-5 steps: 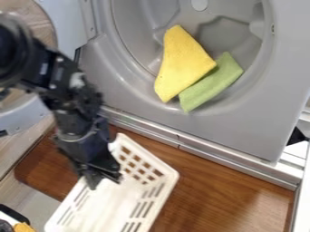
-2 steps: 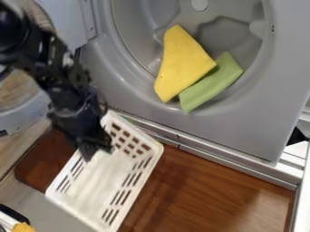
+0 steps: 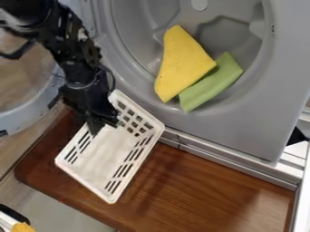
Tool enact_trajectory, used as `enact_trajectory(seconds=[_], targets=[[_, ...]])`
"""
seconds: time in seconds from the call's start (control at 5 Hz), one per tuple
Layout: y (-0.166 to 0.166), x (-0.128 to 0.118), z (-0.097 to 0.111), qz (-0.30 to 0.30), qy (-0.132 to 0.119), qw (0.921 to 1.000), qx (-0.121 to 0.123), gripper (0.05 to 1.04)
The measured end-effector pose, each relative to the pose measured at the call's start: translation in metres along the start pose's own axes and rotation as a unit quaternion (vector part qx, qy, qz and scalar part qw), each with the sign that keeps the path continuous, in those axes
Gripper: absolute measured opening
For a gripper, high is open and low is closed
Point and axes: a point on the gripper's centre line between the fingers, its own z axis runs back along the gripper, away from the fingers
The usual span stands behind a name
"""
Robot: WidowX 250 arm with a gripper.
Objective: Move the white basket to the left side of the table
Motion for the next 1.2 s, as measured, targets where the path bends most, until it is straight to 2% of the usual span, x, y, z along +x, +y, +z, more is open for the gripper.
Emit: enact_trajectory(seconds=[0.2, 0.4, 0.6, 0.8, 1.0, 1.2], targets=[[0.005, 0.010, -0.016, -0.013, 0.011, 0.9998, -0.009, 0.139], [0.009, 0.013, -0.028, 0.000, -0.014, 0.9996, -0.024, 0.343], [0.008, 0.021, -0.034, -0.004, -0.025, 0.9990, -0.035, 0.650], [0.009, 0.028, -0.030, -0.021, -0.029, 0.9988, -0.032, 0.941], [0.002, 0.038, -0.022, -0.051, -0.029, 0.9979, -0.026, 1.005], [-0.007, 0.046, -0.005, -0.072, -0.032, 0.9968, -0.013, 1.000]])
